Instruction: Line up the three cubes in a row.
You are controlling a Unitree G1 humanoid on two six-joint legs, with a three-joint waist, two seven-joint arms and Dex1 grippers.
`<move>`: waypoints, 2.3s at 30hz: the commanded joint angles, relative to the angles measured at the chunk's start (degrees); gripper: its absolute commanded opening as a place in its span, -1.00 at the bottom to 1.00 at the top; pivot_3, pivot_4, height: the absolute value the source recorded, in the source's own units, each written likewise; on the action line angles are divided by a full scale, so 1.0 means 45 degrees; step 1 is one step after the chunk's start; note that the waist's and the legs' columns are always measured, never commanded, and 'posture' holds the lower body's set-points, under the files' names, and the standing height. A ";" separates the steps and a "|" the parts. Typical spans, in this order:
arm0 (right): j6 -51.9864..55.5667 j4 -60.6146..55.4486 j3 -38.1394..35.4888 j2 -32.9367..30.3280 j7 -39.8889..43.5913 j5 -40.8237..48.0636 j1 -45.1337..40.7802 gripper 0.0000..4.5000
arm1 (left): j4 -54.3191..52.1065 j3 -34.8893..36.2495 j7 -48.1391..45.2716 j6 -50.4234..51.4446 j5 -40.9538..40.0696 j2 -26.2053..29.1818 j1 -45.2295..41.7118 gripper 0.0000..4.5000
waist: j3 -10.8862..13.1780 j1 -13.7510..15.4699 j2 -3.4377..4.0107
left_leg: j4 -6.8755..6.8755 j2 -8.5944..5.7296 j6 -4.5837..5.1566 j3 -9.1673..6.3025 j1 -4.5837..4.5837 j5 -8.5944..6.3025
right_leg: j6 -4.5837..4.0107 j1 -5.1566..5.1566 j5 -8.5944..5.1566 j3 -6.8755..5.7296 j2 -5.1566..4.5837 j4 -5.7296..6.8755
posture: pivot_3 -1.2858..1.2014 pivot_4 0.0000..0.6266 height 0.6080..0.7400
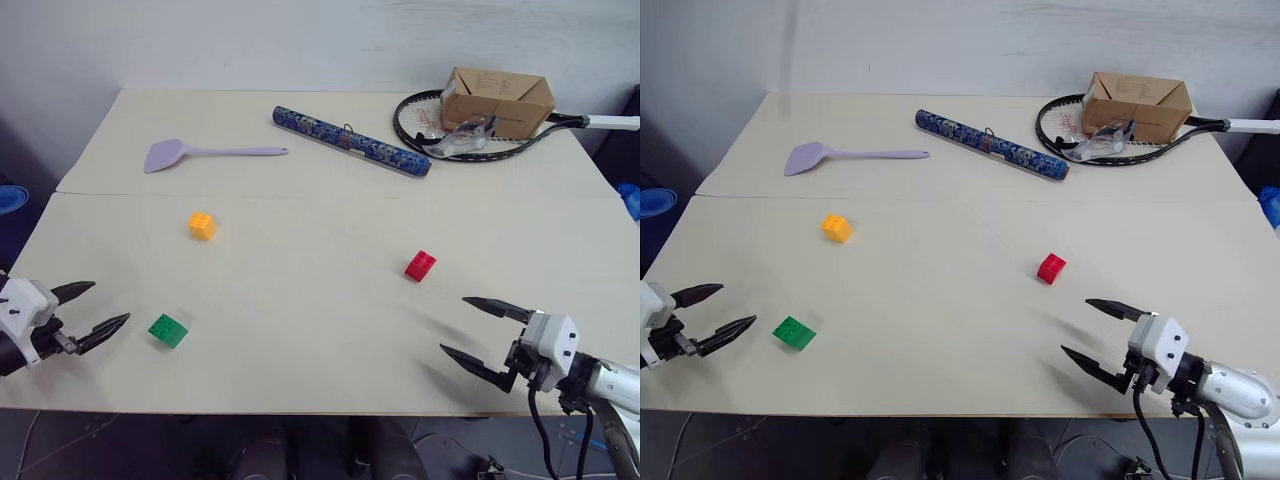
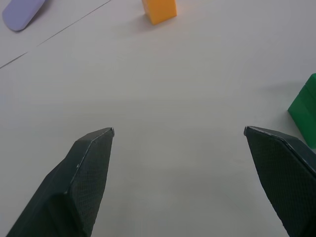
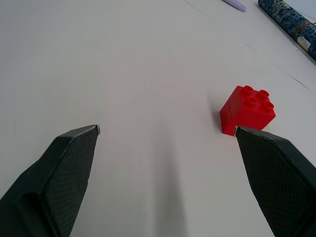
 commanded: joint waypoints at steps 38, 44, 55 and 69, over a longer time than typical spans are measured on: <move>0.3768 0.5873 0.2916 0.0535 -0.0622 -0.1351 -0.8541 1.00 | -0.5288 -0.4527 -0.2538 0.3673 -0.2009 -0.1281 -0.4511 0.97 | 0.0003 -0.0045 0.0006 | 0.0029 -0.0008 0.0006 0.0005 -0.0045 0.0032 | -0.0008 -0.0016 -0.0005 -0.0024 0.0031 0.0047 | 0.03 -0.52 1.00; 0.2277 0.8240 0.3290 0.1090 -0.0279 -0.2122 -0.9513 0.41 | -0.5121 -0.4438 -0.2680 0.3310 -0.1798 -0.1194 -0.4264 1.00 | 0.0003 -0.0038 0.0007 | 0.0074 -0.0017 0.0029 0.0016 -0.0044 0.0038 | 0.0017 -0.0007 0.0009 -0.0010 0.0024 0.0069 | 0.03 -0.52 1.00; 0.0883 0.6526 0.5127 0.0881 0.4961 -0.1740 -0.9690 -0.33 | -0.5087 -0.4485 -0.2691 0.3160 -0.1674 -0.1272 -0.4091 1.00 | 0.0003 -0.0074 0.0008 | 0.0076 -0.0007 0.0026 0.0009 -0.0043 0.0037 | 0.0017 -0.0004 0.0009 -0.0014 0.0026 0.0070 | 0.03 -0.52 1.00; 0.0629 0.7205 0.6438 0.2239 0.4883 -0.2780 -1.0787 -0.33 | -0.5812 -0.4156 -0.2359 0.3256 -0.1765 -0.1284 -0.3227 1.00 | 0.0004 -0.0289 0.0008 | 0.0086 -0.0004 0.0019 -0.0013 -0.0048 0.0033 | 0.0016 -0.0002 0.0009 -0.0028 0.0020 0.0070 | 0.03 -0.52 1.00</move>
